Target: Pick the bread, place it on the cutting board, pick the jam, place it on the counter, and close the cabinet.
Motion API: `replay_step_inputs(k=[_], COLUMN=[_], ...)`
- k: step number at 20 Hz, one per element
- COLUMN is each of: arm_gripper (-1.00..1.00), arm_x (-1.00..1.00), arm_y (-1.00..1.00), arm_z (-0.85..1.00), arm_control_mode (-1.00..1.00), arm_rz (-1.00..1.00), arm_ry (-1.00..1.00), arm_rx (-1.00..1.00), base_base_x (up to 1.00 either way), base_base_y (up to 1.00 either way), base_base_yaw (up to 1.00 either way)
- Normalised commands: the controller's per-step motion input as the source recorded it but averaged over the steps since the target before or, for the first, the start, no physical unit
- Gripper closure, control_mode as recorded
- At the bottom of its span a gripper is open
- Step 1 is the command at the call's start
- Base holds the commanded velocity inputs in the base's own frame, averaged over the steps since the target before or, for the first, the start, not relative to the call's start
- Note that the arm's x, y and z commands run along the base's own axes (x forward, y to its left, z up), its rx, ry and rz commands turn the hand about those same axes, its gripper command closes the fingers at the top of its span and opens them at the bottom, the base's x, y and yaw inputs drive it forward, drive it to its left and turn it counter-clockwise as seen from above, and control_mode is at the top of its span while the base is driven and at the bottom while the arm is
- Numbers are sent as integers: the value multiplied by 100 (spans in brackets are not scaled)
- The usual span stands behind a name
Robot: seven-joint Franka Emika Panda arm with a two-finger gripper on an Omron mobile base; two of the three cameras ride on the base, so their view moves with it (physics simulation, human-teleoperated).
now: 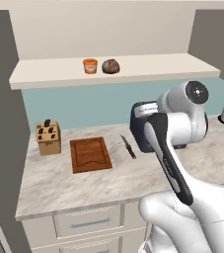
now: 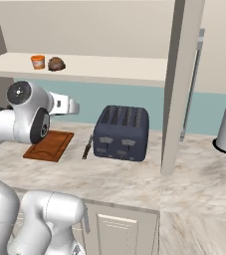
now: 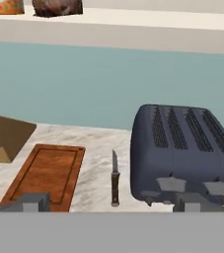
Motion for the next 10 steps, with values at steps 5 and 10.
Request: replay_step_inputs(k=[5,10], arm_gripper=[-100,-100], arm_x=[0,0], arm_y=[12,11], arm_z=[22,24], arm_control_mode=[-100,-100], arm_rz=[0,0], arm_ry=[-7,-3], arm_rx=[0,0], base_base_x=[0,0], base_base_y=[0,0], base_base_yaw=[0,0])
